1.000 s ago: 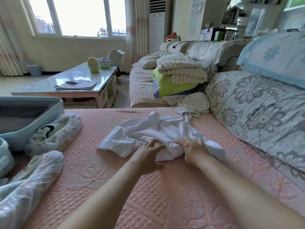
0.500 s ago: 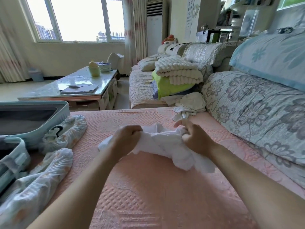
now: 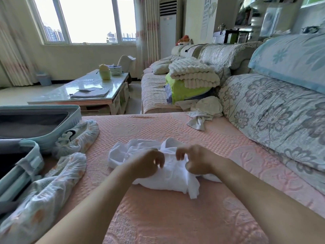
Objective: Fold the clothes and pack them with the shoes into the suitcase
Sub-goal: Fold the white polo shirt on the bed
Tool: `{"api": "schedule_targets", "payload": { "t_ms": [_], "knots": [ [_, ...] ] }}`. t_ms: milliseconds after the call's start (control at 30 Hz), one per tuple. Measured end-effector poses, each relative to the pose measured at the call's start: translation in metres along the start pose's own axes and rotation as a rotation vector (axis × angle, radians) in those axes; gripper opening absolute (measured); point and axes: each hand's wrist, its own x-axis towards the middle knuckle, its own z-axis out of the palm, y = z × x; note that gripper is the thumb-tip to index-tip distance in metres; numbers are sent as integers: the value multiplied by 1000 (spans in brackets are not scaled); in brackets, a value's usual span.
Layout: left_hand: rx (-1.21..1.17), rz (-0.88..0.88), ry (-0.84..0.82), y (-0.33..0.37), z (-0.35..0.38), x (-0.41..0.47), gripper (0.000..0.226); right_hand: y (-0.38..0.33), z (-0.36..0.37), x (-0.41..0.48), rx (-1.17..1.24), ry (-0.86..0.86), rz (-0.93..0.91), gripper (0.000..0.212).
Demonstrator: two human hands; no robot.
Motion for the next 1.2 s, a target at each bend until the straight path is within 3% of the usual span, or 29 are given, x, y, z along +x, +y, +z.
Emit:
{"api": "schedule_targets", "payload": {
  "t_ms": [67,100,167,200,333,400,467,567,733,833,933,1000,1100,1133,1200],
  "knots": [
    [9,61,-212,3,12,-2,27,4,8,-1,-48,-269,45,52],
    [41,82,-279,1,18,-3,40,10,13,-1,-99,-342,45,59],
    [104,117,-339,-3,23,-4,68,21,19,1,-148,-364,26,62],
    [120,132,-319,-3,24,-2,71,23,20,2,-144,-324,20,56],
    [9,37,-172,0,17,6,30,25,11,1,-36,-33,126,40],
    [-132,-20,-73,-3,7,5,26,31,3,2,12,164,187,36],
    [-230,-17,169,-10,-4,2,25,39,-2,3,-5,302,268,32],
    [-258,-101,432,-13,-15,0,26,37,-3,4,-43,328,332,28],
    [-136,-540,585,-41,-17,1,28,32,-4,10,-74,371,569,23],
    [-11,-620,394,-64,-5,-5,23,31,0,11,-82,235,632,19],
    [66,-347,390,-59,4,-3,39,30,6,9,-74,120,544,36],
    [20,-116,420,-37,-2,-1,34,31,7,10,-34,77,392,54],
    [-40,-9,86,-8,-5,-1,21,27,5,8,-25,56,201,67],
    [17,-12,-44,-7,-2,-1,32,24,4,6,-48,69,141,69],
    [148,-22,-240,-12,5,-7,76,15,1,2,-50,129,-7,66]
  ]
}}
